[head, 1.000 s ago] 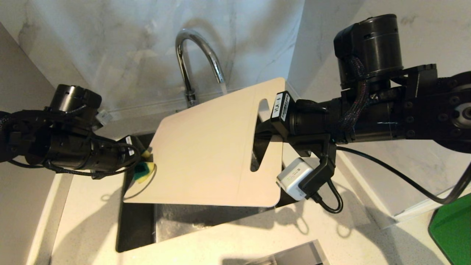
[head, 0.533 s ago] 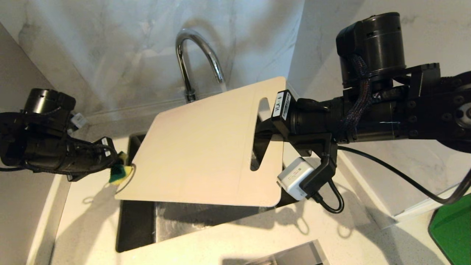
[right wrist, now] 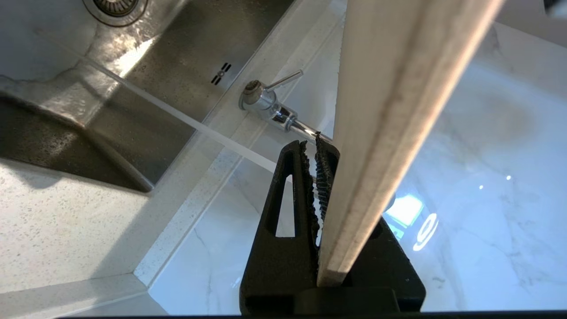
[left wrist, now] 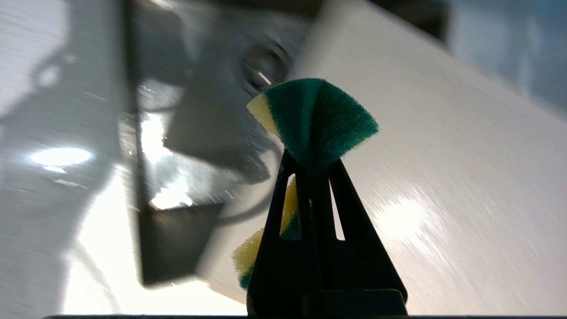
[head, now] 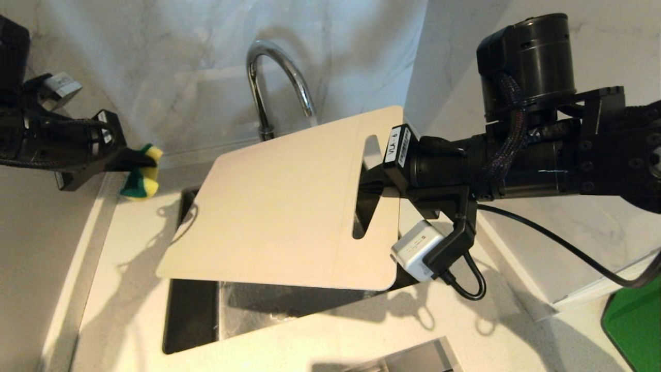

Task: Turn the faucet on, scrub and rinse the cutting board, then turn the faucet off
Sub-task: Scrub the cutting board underwater

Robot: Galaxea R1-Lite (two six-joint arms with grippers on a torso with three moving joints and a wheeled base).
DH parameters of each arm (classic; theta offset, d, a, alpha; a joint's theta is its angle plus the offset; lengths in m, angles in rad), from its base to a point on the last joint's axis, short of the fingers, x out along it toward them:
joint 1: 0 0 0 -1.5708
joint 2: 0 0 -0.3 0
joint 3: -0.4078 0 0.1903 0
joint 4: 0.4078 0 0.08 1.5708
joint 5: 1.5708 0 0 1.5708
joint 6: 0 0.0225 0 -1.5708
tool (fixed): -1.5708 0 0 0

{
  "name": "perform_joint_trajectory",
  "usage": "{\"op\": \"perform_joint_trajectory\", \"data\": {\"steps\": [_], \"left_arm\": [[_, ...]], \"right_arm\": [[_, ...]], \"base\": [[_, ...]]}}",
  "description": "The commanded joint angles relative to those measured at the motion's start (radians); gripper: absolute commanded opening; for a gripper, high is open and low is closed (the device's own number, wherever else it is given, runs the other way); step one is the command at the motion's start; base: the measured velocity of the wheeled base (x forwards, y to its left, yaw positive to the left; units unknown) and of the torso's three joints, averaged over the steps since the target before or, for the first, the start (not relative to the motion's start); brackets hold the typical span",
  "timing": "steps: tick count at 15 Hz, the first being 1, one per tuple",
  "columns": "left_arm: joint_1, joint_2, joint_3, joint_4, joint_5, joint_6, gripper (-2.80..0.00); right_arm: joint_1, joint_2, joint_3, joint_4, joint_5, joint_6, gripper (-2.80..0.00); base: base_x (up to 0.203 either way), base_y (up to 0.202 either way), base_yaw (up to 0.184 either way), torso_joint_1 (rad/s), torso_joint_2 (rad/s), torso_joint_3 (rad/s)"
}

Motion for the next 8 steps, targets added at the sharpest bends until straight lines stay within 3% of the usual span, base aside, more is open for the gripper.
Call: {"op": "perform_joint_trajectory", "data": {"steps": [1,3,5,8], "left_arm": [[-0.182,-0.023,-0.043,0.03,0.007,-0.006,-2.8],[-0.346,-0.014,-0.053,0.029,0.015,-0.006,-2.8],[-0.463,0.041,-0.086,0.002,0.019,-0.02,-2.8],[-0.579,0.126,-0.15,-0.01,0.036,-0.041,-2.8]], "right_arm": [[0.001,0.007,-0.002,0.001,0.003,-0.013,-2.8],[0.004,0.007,-0.002,0.001,0.004,-0.012,-2.8],[0.004,0.007,0.0,0.001,0.004,-0.012,-2.8],[0.004,0.006,0.009,0.001,0.004,-0.013,-2.8]], "base": [[0.0,0.0,0.0,0.0,0.0,0.0],[0.0,0.0,0.0,0.0,0.0,0.0],[0.0,0.0,0.0,0.0,0.0,0.0],[0.0,0.0,0.0,0.0,0.0,0.0]]}}
